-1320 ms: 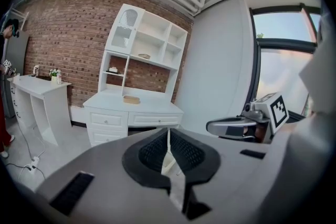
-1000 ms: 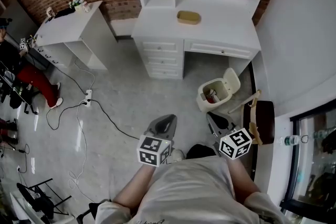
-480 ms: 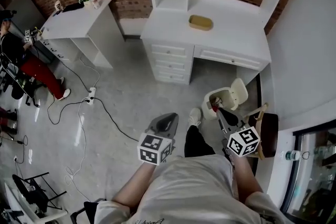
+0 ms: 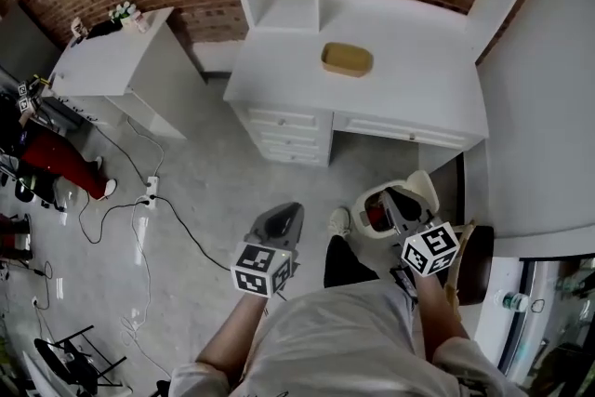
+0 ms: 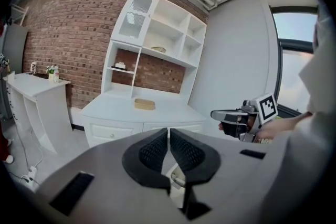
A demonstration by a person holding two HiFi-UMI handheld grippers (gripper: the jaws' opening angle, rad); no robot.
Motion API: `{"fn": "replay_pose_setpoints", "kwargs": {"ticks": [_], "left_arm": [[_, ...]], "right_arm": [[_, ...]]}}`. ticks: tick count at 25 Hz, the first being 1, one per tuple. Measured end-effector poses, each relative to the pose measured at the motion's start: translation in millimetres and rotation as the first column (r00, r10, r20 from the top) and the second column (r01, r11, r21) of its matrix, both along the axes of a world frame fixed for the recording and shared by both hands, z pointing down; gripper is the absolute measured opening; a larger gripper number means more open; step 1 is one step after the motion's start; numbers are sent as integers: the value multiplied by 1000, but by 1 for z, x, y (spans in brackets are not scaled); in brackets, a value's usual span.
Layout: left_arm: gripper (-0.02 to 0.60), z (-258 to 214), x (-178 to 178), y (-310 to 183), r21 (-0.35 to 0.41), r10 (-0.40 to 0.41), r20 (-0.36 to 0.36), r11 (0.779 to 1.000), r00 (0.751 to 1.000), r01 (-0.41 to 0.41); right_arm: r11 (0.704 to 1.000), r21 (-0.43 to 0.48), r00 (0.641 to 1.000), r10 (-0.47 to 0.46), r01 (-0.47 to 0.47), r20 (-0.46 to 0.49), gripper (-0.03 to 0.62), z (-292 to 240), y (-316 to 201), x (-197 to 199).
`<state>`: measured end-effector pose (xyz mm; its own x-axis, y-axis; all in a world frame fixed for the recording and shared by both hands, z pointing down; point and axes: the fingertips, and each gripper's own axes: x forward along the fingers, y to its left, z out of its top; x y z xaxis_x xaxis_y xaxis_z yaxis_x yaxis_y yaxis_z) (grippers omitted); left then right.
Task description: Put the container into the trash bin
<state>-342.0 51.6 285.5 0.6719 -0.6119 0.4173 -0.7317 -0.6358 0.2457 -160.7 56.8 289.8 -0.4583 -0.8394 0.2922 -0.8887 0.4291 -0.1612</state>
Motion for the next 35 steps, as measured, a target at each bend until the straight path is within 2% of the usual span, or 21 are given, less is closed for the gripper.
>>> {"fn": "replay_pose_setpoints", "kwargs": {"ticks": [6,12,23,35], "left_arm": [[26,-11,51,-107,-1,-5,-16,1000,1000,5],[26,-21,88,-185,2,-23,-22,1000,999,23],[26,-24,120,-239,9,-42,30,999,999,42],[26,-13,142,-291,3,32,47,999,998,-32]], "right_arm": [[997,-17,997,-77,77,-21,28,-10,-102,32],[992,-57,994,-113,112,-1,28,-10,-178,60],[986,-92,990,-139,138,-4,28,-1,-241,90],[990,-133,999,-39,39,3,26,9,-285,109]]}}
